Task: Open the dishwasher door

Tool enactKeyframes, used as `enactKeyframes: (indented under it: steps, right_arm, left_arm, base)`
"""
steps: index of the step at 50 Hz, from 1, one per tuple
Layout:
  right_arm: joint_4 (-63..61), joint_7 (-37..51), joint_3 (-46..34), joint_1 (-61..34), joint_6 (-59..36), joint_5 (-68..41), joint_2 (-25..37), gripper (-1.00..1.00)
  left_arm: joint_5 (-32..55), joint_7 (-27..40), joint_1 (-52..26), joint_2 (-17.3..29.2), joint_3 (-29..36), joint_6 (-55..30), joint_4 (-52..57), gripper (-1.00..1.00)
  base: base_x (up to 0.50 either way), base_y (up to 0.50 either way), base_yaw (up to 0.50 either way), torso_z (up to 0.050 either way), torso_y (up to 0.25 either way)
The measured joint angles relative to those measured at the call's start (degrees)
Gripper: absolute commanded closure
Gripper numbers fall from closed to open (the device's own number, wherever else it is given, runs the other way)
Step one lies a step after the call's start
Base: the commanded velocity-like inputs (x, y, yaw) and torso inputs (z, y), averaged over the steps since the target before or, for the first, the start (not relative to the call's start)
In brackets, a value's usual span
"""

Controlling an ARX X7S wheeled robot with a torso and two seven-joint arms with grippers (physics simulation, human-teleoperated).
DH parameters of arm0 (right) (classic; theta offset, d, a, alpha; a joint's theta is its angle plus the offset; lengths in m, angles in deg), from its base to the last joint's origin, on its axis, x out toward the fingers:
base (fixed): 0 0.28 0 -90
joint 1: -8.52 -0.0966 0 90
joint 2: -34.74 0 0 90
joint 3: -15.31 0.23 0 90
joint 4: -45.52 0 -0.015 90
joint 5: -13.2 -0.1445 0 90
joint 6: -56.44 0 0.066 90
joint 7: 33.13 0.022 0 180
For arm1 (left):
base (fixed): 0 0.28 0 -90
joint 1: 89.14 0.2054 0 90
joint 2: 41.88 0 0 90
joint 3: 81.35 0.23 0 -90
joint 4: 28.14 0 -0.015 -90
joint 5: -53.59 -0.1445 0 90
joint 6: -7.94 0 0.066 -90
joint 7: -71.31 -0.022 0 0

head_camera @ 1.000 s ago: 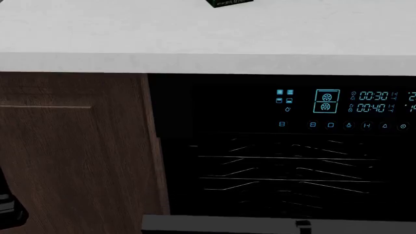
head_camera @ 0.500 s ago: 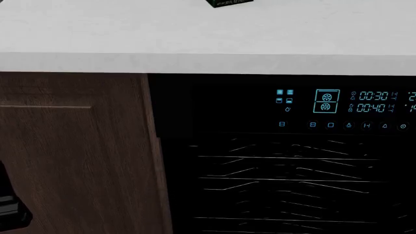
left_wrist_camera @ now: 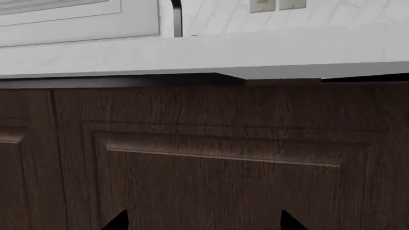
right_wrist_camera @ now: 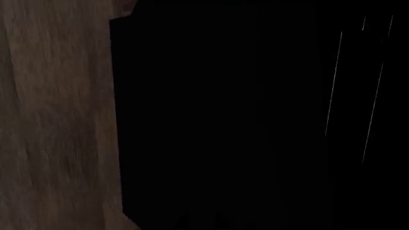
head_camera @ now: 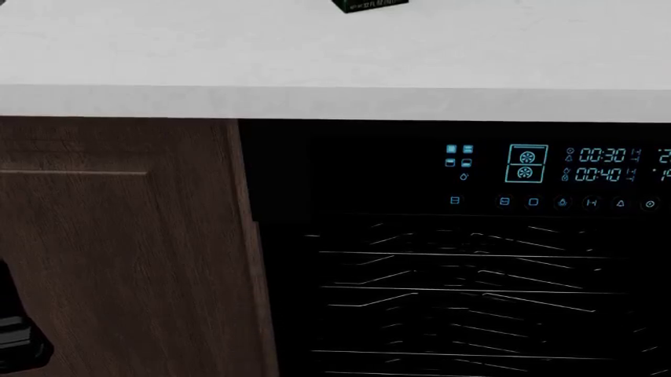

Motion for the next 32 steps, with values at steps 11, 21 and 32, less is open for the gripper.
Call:
enactKeyframes:
  steps: [11,21,32]
  right_arm:
    - [1.7,3.8,0.5,5.0,2.9,-3.9,-0.8,1.00]
    - [4.8,7.5,2.0,7.8,6.5,-3.3,-1.7,1.00]
    - [7.4,11.4,4.2,10.7,10.3,-1.8,-2.2,1.00]
  left_arm:
    - [0.1,0.2,0.0,0.2,0.2,-0.5,0.6,-1.00]
    - [0.1,0.3,-0.2,0.3,0.4,-0.6,0.7,-1.00]
    - [0.0,0.3,-0.3,0.4,0.7,-0.5,0.6,-1.00]
  base:
    - [0.00,0.00,0.00,0.000,0.000]
    - [0.00,0.00,0.01,0.000,0.000]
    - [0.01,0.00,0.01,-0.004,0.000]
